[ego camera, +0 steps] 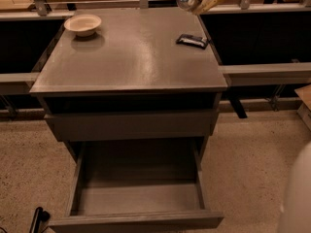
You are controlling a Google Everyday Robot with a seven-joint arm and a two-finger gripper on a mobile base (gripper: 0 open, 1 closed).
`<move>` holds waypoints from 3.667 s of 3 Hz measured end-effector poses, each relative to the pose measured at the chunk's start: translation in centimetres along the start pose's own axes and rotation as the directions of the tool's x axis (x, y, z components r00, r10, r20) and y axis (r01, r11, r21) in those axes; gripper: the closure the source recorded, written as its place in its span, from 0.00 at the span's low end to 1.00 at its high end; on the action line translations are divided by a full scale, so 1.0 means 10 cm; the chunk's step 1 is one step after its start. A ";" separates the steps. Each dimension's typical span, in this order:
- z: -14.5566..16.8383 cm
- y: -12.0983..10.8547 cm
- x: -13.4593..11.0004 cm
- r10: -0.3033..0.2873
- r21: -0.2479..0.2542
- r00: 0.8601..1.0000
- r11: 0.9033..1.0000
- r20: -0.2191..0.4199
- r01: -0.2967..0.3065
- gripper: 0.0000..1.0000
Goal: Place redbull can into middle drawer
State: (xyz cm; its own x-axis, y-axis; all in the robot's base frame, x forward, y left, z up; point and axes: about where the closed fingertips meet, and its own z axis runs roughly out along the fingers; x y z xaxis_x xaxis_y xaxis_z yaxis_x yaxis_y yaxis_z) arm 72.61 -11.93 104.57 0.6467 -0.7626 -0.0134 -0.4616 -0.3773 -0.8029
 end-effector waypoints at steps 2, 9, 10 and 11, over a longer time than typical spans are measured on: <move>-0.17 0.15 -1.10 0.133 -0.005 0.976 0.991 0.172 -0.134 1.00; 1.10 3.07 -2.16 0.799 -0.336 0.328 0.531 0.504 -0.778 1.00; 1.12 3.11 -2.17 0.803 -0.343 0.321 0.526 0.503 -0.778 1.00; 1.30 3.29 -2.13 0.840 -0.374 0.297 0.483 0.455 -0.792 1.00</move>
Offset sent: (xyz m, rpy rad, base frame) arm -0.1644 0.1312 -0.0377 0.2279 0.2682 0.1312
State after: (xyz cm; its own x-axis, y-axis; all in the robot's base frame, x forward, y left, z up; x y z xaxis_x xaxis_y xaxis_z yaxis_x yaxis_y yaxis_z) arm 51.55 -1.31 70.67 0.0807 -0.3048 -0.9490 -0.9621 0.2249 -0.1541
